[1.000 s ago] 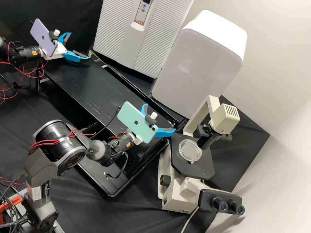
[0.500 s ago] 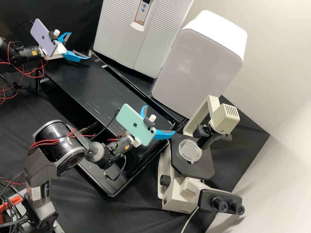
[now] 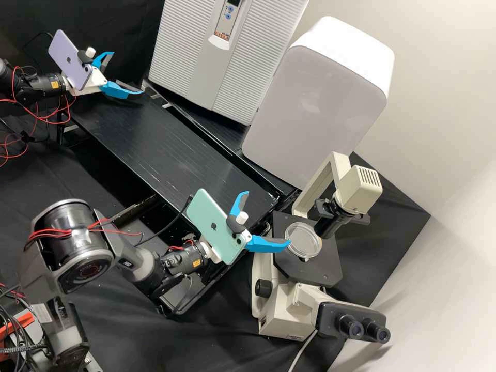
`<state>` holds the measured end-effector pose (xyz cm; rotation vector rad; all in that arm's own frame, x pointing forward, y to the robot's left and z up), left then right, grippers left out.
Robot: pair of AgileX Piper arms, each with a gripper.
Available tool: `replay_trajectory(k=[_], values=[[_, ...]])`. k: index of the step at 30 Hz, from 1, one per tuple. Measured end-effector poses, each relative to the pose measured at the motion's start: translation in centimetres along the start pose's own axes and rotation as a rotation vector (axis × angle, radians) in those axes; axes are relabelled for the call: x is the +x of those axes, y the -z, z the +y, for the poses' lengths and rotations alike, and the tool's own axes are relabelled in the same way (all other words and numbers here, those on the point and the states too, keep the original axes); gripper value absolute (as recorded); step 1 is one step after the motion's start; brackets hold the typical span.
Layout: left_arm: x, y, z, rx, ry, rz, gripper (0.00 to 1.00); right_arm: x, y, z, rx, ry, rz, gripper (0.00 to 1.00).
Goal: Place the petri dish on the bench
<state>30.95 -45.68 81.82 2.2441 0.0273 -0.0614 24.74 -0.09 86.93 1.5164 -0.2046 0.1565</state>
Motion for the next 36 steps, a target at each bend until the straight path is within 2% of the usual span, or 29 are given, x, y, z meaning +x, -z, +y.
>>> replay_trajectory(k=[5,11,18,26,36], values=[[0.0,0.0,0.0,0.000,0.000,0.000,1.00,-0.1,-0.6,0.9,-0.013,-0.044,-0.012,1.00],[0.0,0.0,0.0,0.000,0.000,0.000,1.00,1.3,-1.4,0.3,-0.053,-0.025,-0.031,1.00],[0.0,0.0,0.0,0.000,0.000,0.000,1.00,3.0,-2.7,-0.1,-0.078,-0.002,-0.072,1.00],[0.0,0.0,0.0,0.000,0.000,0.000,1.00,3.8,-3.3,1.2,-0.084,-0.054,-0.088,1.00],[0.0,0.0,0.0,0.000,0.000,0.000,1.00,4.8,-3.8,0.5,-0.078,-0.031,-0.102,1.00]])
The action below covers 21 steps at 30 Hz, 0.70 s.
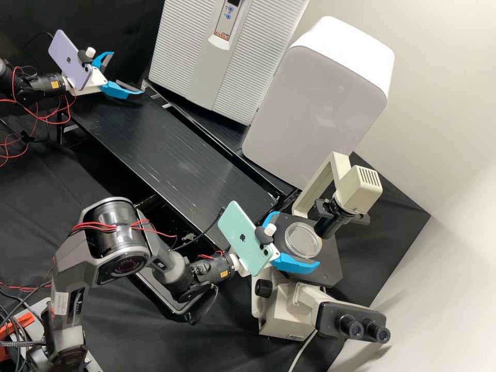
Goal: Place the petri dish on the bench
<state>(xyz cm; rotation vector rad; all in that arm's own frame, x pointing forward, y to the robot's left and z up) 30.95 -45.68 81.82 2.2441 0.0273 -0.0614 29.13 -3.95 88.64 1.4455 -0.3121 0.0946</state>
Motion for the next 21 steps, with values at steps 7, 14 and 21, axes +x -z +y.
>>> replay_trajectory(k=[7,14,21], values=[[0.0,0.0,0.0,0.000,0.000,0.000,1.00,0.9,-0.5,-0.9,-0.010,0.022,-0.020,1.00],[0.0,0.0,0.0,0.000,0.000,0.000,1.00,1.3,-0.8,-1.0,-0.007,0.016,-0.032,1.00],[0.0,0.0,0.0,0.000,0.000,0.000,1.00,1.7,-0.9,-1.1,-0.007,0.015,-0.031,1.00]])
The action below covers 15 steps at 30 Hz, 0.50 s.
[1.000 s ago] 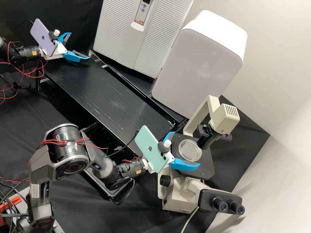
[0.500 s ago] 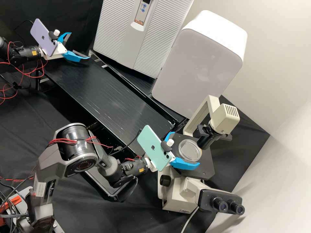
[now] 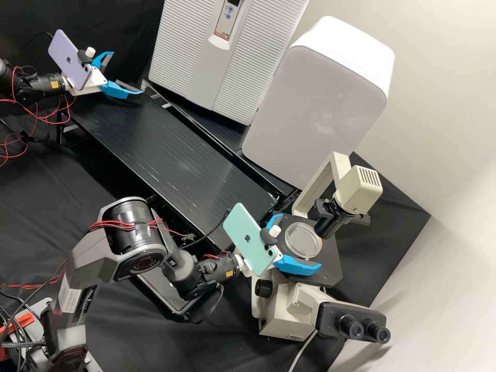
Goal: Place the petri dish on the bench
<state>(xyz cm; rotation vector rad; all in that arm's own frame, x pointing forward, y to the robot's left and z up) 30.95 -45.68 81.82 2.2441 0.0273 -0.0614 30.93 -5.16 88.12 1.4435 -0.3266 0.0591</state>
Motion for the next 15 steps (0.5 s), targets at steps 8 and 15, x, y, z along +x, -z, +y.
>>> replay_trajectory(k=[8,15], values=[[0.0,0.0,0.0,0.000,0.000,0.000,1.00,1.4,-0.2,-0.3,0.038,0.023,-0.010,1.00],[0.0,0.0,0.0,0.000,0.000,0.000,1.00,1.6,-0.2,-0.4,0.049,0.033,-0.007,1.00]])
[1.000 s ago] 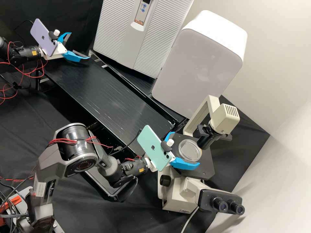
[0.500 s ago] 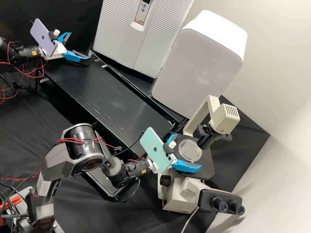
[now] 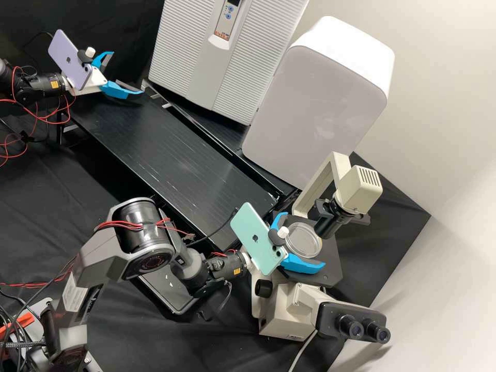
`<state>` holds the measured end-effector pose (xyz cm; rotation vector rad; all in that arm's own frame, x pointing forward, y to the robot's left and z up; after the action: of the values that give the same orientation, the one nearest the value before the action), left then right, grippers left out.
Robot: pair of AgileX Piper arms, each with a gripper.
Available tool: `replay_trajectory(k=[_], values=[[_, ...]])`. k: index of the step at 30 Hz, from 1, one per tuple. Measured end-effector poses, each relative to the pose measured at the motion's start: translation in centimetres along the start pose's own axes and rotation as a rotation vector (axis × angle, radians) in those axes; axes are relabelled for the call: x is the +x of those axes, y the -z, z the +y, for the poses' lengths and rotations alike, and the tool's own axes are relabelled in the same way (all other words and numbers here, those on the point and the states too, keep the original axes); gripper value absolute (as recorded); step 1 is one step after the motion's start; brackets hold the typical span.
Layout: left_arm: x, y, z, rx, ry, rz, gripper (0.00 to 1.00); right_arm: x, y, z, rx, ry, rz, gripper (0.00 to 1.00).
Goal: Place the petri dish on the bench
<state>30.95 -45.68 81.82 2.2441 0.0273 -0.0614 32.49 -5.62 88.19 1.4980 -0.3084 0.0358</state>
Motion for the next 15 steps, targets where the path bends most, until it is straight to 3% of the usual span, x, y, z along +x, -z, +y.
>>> replay_trajectory(k=[7,8,15], values=[[0.0,0.0,0.0,0.000,0.000,0.000,1.00,0.3,0.1,0.0,0.001,0.019,-0.005,1.00],[0.0,0.0,0.0,0.000,0.000,0.000,1.00,0.5,0.2,0.0,0.004,0.024,-0.001,0.00],[0.0,0.0,0.0,0.000,0.000,0.000,1.00,1.3,0.0,-0.3,0.019,0.040,-0.002,0.00]])
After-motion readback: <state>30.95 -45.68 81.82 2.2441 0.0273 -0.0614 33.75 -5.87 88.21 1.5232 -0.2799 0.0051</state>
